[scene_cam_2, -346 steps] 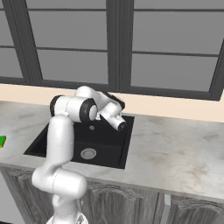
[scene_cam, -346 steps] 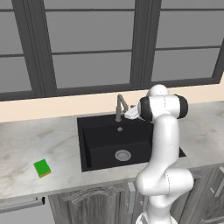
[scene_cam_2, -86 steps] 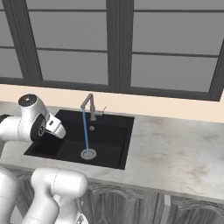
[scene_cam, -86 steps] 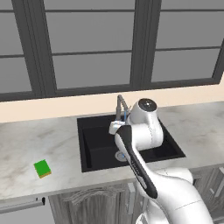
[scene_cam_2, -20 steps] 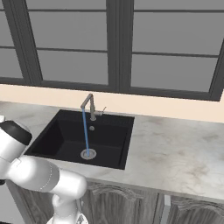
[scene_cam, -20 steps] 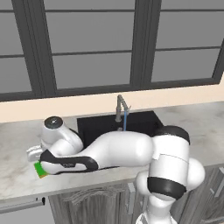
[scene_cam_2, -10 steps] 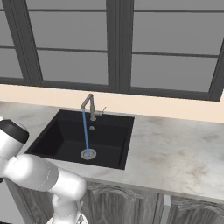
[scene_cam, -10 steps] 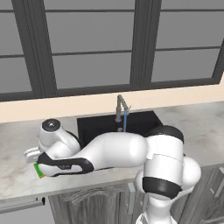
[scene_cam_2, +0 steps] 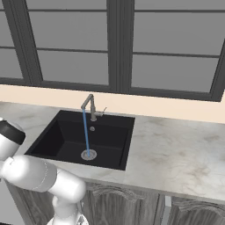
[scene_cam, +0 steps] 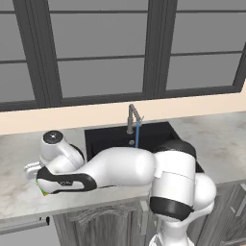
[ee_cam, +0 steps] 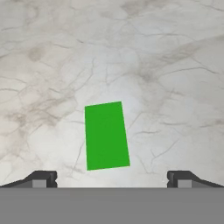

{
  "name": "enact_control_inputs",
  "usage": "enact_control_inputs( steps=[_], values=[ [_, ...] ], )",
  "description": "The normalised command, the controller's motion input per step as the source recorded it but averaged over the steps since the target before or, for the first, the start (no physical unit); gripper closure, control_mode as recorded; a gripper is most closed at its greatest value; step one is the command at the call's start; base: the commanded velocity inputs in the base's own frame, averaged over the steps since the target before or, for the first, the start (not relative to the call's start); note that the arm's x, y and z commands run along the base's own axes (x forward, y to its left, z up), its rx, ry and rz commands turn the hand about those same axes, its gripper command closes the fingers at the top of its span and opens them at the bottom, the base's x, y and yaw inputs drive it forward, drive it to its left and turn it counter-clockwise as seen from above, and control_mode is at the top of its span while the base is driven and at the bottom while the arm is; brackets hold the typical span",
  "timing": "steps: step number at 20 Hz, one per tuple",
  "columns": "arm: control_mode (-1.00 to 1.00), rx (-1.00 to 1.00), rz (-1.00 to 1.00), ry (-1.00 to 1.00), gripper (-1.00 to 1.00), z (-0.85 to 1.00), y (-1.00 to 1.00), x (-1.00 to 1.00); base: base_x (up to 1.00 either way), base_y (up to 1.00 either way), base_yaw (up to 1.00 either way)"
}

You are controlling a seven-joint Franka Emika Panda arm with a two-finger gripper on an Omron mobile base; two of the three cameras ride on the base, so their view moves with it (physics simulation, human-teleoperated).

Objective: Soak the sponge with water for a few seconds and then drop it inside the sink.

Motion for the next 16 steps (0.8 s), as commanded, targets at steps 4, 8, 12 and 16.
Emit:
enact_control_inputs(
  steps=[4,8,12,16],
  values=[
    [-1.00,0.00,0.00,0.00,-1.00,-0.21,0.00,0.09,0.00,0.00,0.00],
    [-1.00,0.00,0.00,0.00,-1.00,-0.22,0.00,0.03,0.00,0.00,0.00],
    [-1.00,0.00,0.00,0.00,-1.00,-0.26,0.00,0.00,0.00,0.00,0.00],
    [-1.00,0.00,0.00,0.00,-1.00,-0.31,0.00,0.00,0.00,0.00,0.00]
  ],
)
